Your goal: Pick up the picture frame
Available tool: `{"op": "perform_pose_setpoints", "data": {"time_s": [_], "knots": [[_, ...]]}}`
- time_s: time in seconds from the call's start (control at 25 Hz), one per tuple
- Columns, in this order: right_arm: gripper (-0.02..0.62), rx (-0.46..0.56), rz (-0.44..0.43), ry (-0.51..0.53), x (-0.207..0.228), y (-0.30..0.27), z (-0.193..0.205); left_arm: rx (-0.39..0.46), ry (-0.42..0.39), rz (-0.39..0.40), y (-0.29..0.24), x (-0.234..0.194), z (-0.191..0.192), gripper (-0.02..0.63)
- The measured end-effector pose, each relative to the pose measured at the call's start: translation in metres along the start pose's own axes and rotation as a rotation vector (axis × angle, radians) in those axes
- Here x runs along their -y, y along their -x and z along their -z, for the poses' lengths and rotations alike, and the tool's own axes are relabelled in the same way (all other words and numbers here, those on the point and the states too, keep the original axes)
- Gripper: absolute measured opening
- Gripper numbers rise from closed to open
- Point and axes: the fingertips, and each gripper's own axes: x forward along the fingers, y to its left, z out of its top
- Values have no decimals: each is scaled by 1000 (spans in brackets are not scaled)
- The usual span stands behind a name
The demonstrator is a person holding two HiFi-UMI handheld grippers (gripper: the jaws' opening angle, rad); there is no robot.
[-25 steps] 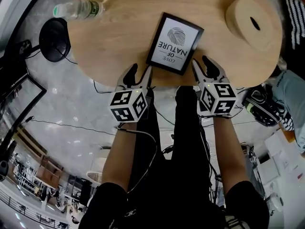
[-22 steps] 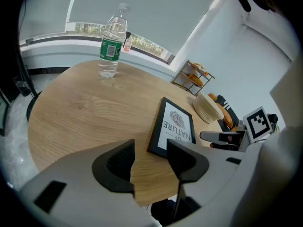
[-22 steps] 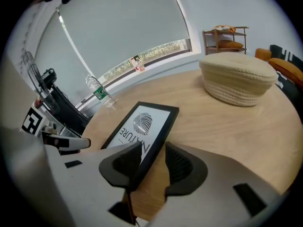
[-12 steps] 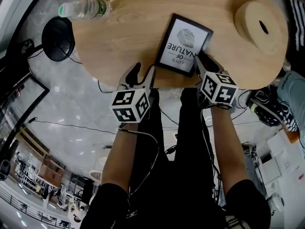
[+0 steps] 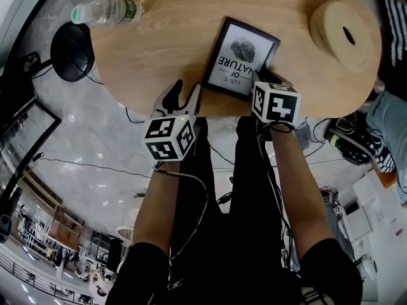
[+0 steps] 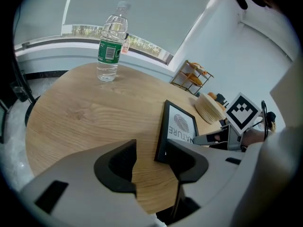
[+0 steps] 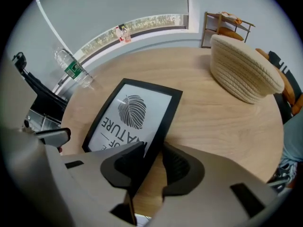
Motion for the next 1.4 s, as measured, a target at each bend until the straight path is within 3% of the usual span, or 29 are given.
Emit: {"op": "perform_pose_setpoints", "data": {"time_s": [0.16,0.36,0.56,0.72,0.96,1.2,1.4], "knots": [[135,-31,6,-40,-1,11,-6,4,13,0,-2,1,-1,210],[107,40,-20,-152,5,9,-2,-1,-14,-1,-3,3,-1,207],[97,96,-99,-216,1,11,-6,-4,-12,9,0,-1,-2,207],[87,140,-189,-180,2,0,-2,-14,-14,30,-8,-4,-1,207],[86,154,-320,-228,-1,-4,-8,-45,63,165,-21,3,3,216],[87,156,-333,-208,1,-8,-7,-72,230,373,-39,17,-1,236],[87,159,-330,-190,2,-8,-8,-79,168,417,-59,27,-12,236]]}}
